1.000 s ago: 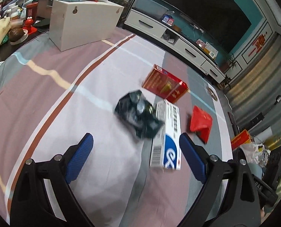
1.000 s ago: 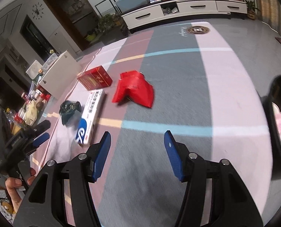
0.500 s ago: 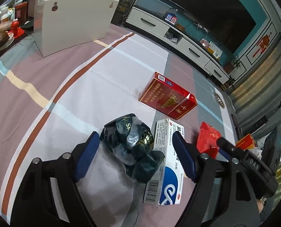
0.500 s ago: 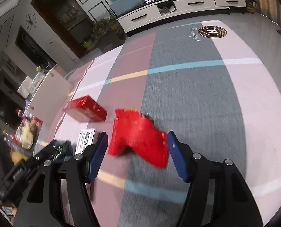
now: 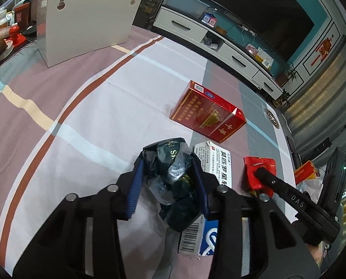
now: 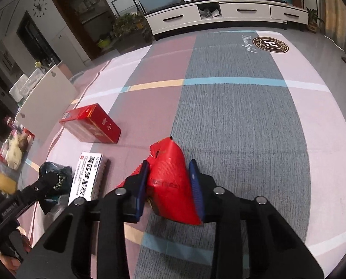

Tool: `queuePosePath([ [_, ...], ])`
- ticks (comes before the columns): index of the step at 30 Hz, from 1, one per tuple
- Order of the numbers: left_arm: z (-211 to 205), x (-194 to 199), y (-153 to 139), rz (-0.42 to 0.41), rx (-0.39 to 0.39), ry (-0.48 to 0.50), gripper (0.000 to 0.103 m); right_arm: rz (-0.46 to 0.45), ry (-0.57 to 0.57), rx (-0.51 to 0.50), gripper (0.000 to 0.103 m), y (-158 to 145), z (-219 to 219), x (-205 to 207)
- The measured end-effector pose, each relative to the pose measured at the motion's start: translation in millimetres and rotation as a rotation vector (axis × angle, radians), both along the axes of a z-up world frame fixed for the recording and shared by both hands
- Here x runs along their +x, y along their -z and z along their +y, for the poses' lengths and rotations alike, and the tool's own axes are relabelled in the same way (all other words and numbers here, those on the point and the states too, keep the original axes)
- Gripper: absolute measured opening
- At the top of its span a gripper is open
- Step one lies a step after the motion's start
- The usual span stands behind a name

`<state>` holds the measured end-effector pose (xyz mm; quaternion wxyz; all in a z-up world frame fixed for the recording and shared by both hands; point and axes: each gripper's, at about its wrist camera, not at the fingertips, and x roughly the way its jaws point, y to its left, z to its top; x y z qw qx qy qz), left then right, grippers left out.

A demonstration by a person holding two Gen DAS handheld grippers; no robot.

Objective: Collect trash
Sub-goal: 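Grasp the dark plastic bag with the left tool while the right grasps the red bag, then carry dark plastic bag and red bag over the black bin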

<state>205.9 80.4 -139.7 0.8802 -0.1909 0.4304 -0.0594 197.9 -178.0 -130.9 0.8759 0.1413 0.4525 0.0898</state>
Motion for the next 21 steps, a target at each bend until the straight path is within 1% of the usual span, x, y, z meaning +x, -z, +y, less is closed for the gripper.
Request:
queuePosePath([
  [1, 0, -1, -1, -0.005, 0.002, 0.003, 0.040, -0.006, -0.002, 0.000, 0.032, -1, 0, -4],
  [3, -1, -5, -5, -0.022, 0.009, 0.009, 0.039, -0.015, -0.008, 0.000, 0.026, -3, 0, -11],
  [4, -1, -7, -8, -0.031, 0.011, 0.013, 0.038, -0.019, -0.008, 0.004, 0.026, -4, -1, -15],
  [9, -6, -24, -20, -0.059, 0.034, 0.030, 0.038, -0.043, -0.003, 0.024, 0.025, -14, -9, -36],
  [12, -7, -34, -27, -0.065, 0.048, 0.037, 0.038, -0.058, -0.005, 0.040, 0.025, -22, -15, -53],
  [17, -9, -56, -36, -0.067, 0.048, 0.052, 0.038, -0.072, -0.006, 0.055, 0.025, -33, -25, -80],
  [21, -18, -74, -43, -0.075, 0.062, 0.081, 0.039, -0.079, 0.005, 0.057, 0.025, -39, -32, -102],
])
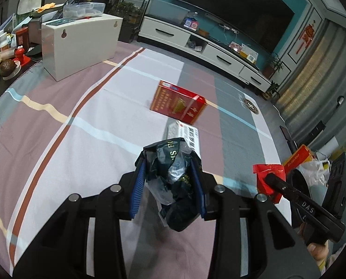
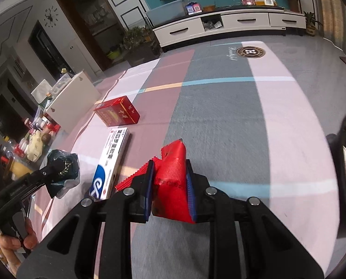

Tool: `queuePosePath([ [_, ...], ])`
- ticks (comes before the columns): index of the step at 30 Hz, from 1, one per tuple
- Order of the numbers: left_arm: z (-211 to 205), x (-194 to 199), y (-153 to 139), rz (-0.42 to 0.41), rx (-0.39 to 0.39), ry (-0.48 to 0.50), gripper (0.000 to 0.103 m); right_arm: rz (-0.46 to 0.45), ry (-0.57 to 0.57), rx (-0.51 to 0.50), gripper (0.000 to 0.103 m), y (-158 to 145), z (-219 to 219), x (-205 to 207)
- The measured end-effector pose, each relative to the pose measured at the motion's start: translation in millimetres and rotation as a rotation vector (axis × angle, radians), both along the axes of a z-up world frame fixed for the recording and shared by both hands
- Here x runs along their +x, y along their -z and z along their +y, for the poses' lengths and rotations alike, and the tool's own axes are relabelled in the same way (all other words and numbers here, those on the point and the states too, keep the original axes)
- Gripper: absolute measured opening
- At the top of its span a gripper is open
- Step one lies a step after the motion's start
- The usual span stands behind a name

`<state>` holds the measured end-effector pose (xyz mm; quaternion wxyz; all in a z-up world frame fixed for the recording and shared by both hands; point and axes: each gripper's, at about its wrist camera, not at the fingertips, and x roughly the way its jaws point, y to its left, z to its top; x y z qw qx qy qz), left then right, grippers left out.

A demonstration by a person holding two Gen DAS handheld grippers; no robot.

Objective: Collect trash
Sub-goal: 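Carry dark plastic bag and red bag over the black bin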

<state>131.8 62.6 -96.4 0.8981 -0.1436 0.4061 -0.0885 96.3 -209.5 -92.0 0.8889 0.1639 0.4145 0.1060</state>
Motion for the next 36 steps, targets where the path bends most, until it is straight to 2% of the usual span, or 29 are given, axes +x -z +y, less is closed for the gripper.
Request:
queuePosePath([
  [10, -40, -32, -12, -0.012, 0.069, 0.091, 0.039, -0.004, 0.049, -0.012, 0.025, -8, -31, -54],
  [16, -72, -44, -21, -0.032, 0.102, 0.159, 0.039, -0.044, 0.101, -0.017, 0.025, -21, -55, -80],
  [36, -189, -72, -45, -0.108, 0.192, 0.393, 0.039, -0.118, 0.284, 0.053, 0.025, -35, -142, -136],
])
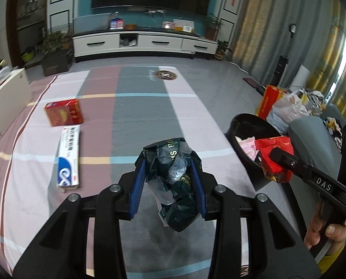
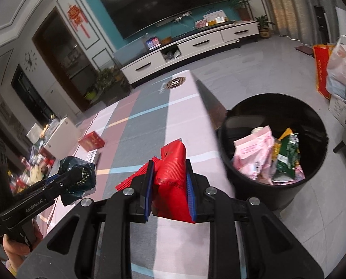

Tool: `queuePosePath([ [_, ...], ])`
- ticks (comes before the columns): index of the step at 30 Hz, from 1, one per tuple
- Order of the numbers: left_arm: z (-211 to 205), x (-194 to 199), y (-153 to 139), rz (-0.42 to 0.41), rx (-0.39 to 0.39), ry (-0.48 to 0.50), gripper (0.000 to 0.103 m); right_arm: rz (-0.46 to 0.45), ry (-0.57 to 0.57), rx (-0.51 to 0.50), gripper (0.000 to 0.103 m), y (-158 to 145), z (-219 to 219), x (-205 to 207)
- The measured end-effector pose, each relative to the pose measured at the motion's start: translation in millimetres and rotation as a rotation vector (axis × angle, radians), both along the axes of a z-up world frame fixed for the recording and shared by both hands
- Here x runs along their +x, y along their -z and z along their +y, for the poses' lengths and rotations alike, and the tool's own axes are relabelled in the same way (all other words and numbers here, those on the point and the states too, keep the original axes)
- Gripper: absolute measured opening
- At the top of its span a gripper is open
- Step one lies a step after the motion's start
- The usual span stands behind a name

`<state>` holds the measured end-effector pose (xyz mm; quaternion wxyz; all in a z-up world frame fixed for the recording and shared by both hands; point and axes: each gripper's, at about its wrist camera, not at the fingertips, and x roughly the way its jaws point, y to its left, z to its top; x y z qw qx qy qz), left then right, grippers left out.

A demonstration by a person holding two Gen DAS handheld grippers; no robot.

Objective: Collect trash
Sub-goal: 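Carry dark plastic bag and red bag over the black bin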

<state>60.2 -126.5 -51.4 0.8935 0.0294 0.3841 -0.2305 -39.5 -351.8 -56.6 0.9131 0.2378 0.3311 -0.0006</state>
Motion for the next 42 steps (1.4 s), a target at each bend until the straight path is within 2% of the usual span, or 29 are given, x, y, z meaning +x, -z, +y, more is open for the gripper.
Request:
queuePosePath([
  [26, -129, -10, 1, -0.054, 0.102, 0.229, 0.039, -0.034, 0.195, 0.082, 0.025, 15, -87, -41],
  [42, -176, -3, 16, -0.058, 0.156, 0.297, 0.040, -0.019, 0.249, 0.109, 0.025, 32, -115, -42],
])
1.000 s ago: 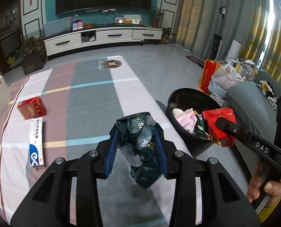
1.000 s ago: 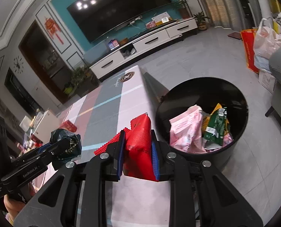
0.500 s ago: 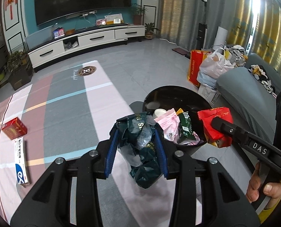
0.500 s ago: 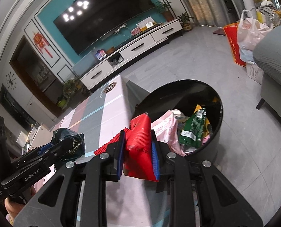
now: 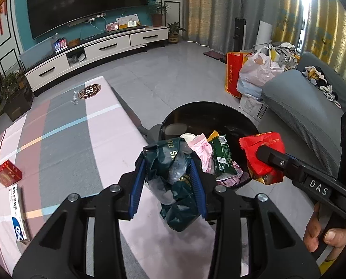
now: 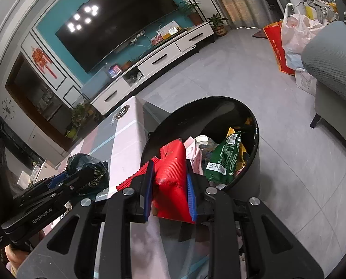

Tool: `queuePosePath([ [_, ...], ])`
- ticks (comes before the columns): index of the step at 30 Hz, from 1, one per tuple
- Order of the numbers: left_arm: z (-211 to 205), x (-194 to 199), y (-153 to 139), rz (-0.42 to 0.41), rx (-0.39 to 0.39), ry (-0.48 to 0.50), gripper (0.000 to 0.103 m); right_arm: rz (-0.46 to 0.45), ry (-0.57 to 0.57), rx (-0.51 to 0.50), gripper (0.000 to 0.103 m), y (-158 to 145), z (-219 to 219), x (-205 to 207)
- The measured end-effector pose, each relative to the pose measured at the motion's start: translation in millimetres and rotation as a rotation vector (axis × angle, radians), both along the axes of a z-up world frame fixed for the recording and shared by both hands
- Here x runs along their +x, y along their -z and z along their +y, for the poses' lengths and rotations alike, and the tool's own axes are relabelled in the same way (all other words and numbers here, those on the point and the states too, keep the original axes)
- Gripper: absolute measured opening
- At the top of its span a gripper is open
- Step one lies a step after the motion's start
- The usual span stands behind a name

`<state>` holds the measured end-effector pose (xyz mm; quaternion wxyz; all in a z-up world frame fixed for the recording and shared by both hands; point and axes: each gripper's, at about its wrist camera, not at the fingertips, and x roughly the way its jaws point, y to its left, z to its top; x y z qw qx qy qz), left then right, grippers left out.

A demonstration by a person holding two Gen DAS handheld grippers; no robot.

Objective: Collect trash
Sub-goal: 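Carry dark plastic bag and red bag over the black bin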

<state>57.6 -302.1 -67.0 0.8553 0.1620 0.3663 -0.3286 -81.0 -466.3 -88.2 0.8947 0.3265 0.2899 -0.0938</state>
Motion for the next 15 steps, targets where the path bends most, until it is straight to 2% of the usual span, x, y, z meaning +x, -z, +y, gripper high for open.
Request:
queuePosePath([
  [15, -35, 7, 17, 0.001, 0.038, 0.028, 0.040, 0.015, 0.023, 0.002, 0.026, 9, -13, 8],
])
